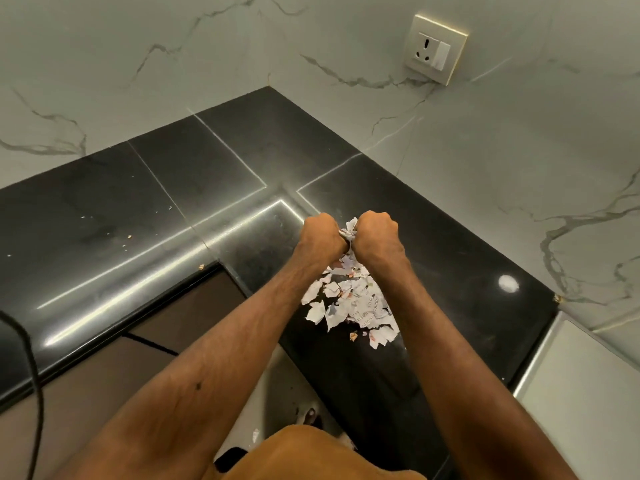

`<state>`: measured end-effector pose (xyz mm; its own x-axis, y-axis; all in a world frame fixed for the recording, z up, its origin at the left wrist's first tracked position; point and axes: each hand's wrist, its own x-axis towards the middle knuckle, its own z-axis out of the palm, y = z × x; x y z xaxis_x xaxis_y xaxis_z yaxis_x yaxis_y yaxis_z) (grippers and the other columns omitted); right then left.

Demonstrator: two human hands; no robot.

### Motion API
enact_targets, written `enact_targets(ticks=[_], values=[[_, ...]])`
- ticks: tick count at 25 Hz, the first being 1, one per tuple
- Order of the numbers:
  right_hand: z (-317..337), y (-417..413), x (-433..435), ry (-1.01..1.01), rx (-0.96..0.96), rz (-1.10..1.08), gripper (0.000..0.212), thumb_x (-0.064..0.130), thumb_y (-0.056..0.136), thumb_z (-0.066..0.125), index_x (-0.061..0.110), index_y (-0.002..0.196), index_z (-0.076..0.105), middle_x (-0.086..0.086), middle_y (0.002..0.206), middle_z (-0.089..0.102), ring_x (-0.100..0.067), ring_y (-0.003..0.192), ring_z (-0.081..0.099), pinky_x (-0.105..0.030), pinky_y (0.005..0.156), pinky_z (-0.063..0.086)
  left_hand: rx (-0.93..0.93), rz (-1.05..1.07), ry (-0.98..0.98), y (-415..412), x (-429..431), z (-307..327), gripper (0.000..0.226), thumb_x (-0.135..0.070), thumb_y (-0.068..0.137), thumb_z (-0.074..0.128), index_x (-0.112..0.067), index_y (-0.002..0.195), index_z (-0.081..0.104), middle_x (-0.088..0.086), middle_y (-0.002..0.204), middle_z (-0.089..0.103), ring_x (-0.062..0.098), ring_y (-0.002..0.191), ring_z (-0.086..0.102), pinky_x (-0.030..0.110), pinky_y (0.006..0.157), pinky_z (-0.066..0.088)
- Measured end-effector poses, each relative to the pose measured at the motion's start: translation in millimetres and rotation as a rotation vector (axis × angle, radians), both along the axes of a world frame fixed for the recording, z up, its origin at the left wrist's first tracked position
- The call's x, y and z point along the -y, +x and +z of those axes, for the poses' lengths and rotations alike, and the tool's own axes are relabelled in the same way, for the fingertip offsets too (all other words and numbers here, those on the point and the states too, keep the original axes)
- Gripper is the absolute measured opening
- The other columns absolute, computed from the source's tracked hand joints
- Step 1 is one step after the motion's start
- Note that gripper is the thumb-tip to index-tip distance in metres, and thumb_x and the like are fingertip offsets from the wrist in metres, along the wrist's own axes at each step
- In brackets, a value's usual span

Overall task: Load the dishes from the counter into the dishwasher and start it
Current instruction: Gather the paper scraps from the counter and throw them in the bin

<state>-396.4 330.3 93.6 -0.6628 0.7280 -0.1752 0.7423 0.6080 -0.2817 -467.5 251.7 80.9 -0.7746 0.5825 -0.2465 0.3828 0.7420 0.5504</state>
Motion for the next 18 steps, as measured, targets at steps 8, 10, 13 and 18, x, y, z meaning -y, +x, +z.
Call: enact_targets(ticks=[8, 10, 13, 18], values=[[12.0, -51.7, 123.6, 0.063, 0.102, 0.307, 0.013, 0.006, 0.097, 0.062, 0.003, 0.106, 0.071, -0.012, 0.103, 0.069, -0.029, 0.095, 0.066, -0.033, 0.076, 0.047, 0.101, 0.269, 0.025, -39.9, 137.5, -11.8, 0.015, -0.017, 0.083, 0.076, -0.006, 0.073, 0.072, 0.009, 0.073, 0.073, 0.027, 0.071, 0.074, 0.037, 0.069, 0.064], [5.2, -63.7, 171.6, 0.028, 0.091, 0.384, 0.016, 0.004, 0.096, 0.06, 0.002, 0.108, 0.071, -0.017, 0.114, 0.072, -0.035, 0.107, 0.068, -0.036, 0.079, 0.051, 0.103, 0.337, -0.003, -46.9, 189.5, -16.4, 0.018, -0.017, 0.081, 0.073, -0.007, 0.067, 0.068, 0.011, 0.073, 0.07, 0.03, 0.079, 0.073, 0.03, 0.066, 0.058], [-8.9, -78.0, 254.4, -0.035, 0.081, 0.493, 0.024, 0.003, 0.095, 0.058, -0.001, 0.116, 0.068, -0.022, 0.123, 0.067, -0.039, 0.116, 0.065, -0.042, 0.088, 0.054, 0.144, 0.501, -0.032, -49.9, 278.7, -27.6, 0.016, -0.022, 0.08, 0.074, -0.006, 0.083, 0.075, 0.011, 0.081, 0.071, 0.029, 0.079, 0.069, 0.031, 0.062, 0.051], [-54.5, -93.6, 396.0, -0.071, 0.157, 0.72, 0.023, 0.001, 0.096, 0.055, 0.002, 0.114, 0.07, -0.019, 0.121, 0.068, -0.039, 0.113, 0.065, -0.038, 0.077, 0.049, 0.285, 0.82, 0.061, -34.2, 427.1, -77.2, 0.021, -0.022, 0.067, 0.071, -0.007, 0.08, 0.077, 0.013, 0.082, 0.076, 0.028, 0.075, 0.074, 0.035, 0.068, 0.064]])
